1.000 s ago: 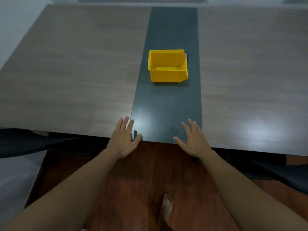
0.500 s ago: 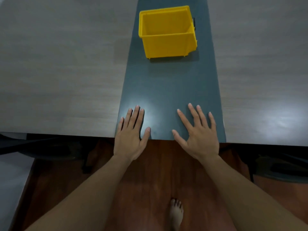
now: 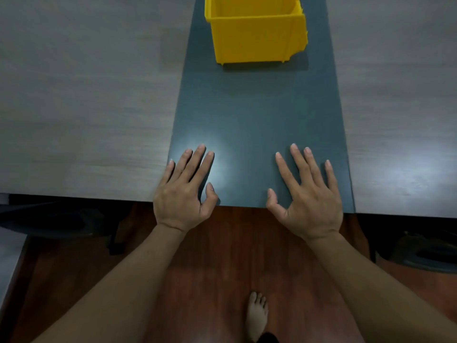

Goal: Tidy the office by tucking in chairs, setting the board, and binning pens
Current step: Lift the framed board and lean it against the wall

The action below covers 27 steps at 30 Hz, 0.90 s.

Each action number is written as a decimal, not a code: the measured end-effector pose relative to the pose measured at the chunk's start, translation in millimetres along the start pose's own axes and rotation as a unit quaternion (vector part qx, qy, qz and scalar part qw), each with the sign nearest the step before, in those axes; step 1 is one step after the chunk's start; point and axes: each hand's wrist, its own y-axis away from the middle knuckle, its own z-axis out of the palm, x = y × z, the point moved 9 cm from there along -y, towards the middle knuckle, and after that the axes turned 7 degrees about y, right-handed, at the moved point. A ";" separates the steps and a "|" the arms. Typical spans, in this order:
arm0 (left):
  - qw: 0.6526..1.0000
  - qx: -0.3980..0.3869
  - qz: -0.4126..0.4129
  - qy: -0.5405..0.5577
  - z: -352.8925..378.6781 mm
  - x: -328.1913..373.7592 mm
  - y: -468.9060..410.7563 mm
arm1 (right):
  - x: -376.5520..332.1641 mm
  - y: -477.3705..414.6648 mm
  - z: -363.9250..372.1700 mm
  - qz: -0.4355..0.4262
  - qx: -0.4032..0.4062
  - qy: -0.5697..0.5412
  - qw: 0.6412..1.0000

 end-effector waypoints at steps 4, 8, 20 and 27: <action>1.000 0.015 -0.002 0.001 2.4 -1.3 -2.2 | -0.2 -4.1 1.3 -0.002 0.006 0.008 1.000; 1.000 0.019 -0.007 0.010 3.6 -4.4 -7.1 | -1.2 -10.0 3.1 -0.002 0.007 0.012 1.000; 1.000 0.026 -0.003 0.000 9.8 -9.9 -26.7 | 1.0 -29.8 12.7 -0.004 0.004 0.020 1.000; 1.000 0.022 -0.003 -0.005 15.5 -12.5 -46.8 | 6.5 -49.2 19.9 0.002 -0.003 0.013 1.000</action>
